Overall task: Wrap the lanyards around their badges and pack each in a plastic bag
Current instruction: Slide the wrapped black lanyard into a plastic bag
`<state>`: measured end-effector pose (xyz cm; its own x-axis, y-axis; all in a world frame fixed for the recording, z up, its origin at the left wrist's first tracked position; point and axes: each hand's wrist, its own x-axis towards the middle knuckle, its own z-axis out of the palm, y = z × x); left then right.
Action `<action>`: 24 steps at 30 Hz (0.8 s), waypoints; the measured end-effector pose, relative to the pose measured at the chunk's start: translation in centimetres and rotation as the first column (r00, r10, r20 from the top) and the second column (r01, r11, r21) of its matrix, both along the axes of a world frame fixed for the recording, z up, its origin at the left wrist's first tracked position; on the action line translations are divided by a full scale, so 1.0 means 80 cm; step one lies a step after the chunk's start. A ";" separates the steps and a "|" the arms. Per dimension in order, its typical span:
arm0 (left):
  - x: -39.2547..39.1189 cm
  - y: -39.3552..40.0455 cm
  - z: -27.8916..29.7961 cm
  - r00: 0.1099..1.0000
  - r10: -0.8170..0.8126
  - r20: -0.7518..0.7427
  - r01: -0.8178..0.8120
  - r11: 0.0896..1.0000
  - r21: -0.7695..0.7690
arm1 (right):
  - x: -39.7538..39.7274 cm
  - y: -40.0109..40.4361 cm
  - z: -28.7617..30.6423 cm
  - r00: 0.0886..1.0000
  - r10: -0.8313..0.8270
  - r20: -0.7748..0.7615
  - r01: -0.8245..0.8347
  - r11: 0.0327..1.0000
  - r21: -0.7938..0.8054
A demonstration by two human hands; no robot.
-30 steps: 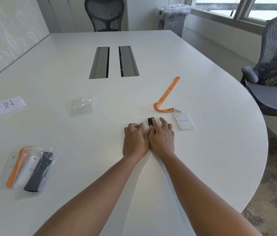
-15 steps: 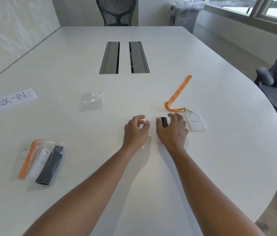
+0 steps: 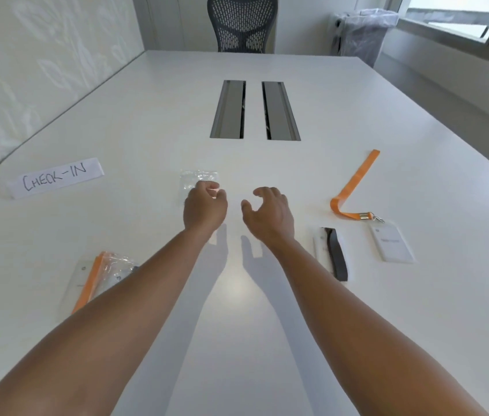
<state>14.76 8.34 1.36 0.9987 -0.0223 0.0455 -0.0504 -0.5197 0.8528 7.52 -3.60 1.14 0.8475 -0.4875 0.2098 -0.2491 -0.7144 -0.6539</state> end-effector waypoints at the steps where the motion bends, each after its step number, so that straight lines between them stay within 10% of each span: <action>1: 0.013 0.008 -0.002 0.998 0.059 -0.009 -0.059 0.998 0.022 | 0.008 0.005 -0.004 0.999 0.034 -0.023 -0.034 0.999 0.006; 10: 0.087 0.064 -0.034 0.948 0.254 -0.190 -0.194 0.938 0.287 | 0.071 0.043 -0.041 0.904 0.300 -0.304 -0.365 0.912 -0.187; 24: 0.106 0.067 -0.033 0.970 0.100 -0.222 -0.093 0.995 0.042 | 0.083 0.053 -0.054 0.886 0.320 -0.336 -0.423 0.855 -0.300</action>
